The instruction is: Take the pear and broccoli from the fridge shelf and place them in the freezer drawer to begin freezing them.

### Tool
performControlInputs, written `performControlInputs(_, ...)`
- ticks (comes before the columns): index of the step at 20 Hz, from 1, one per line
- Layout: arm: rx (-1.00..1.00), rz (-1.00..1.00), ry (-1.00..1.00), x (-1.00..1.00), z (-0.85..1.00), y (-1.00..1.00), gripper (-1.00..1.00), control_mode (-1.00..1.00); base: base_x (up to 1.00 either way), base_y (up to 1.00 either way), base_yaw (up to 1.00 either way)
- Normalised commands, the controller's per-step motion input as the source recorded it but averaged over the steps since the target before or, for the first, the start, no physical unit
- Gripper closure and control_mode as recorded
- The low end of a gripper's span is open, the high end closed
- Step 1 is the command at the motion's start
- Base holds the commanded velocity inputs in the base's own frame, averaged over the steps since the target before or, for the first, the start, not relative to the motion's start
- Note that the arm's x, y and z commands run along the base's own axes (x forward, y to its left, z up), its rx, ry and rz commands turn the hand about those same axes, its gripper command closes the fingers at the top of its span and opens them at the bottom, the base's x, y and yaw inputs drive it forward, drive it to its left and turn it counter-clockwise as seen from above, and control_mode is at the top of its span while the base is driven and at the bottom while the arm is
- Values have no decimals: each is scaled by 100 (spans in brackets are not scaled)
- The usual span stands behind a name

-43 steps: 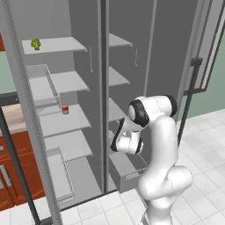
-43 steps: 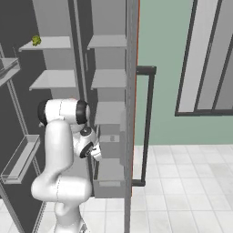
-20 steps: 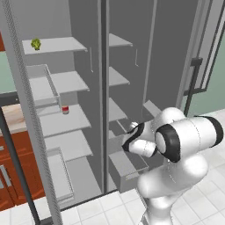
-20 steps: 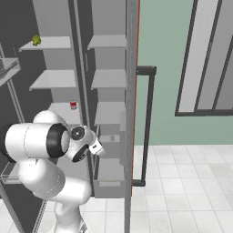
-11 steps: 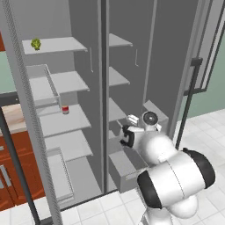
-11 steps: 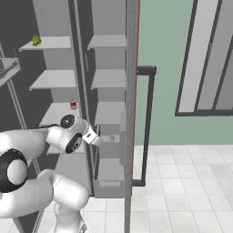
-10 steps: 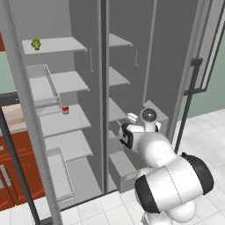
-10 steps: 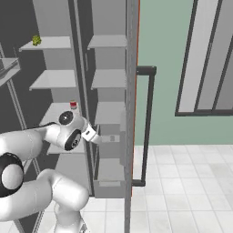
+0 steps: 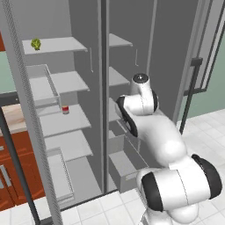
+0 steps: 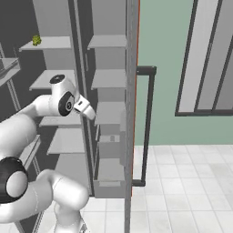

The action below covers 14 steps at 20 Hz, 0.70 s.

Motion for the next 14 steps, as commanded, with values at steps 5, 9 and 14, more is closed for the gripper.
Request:
performControlInputs(5, -14, 32, 2, -95, -10, 2, -100, -100, 0, 0, 0)
performControlInputs(9, -8, 25, -1, -100, -4, 0, -100, -100, 0, 0, 0)
performControlInputs(14, -2, 19, 0, -100, 2, 0, -100, -100, 0, 0, 0)
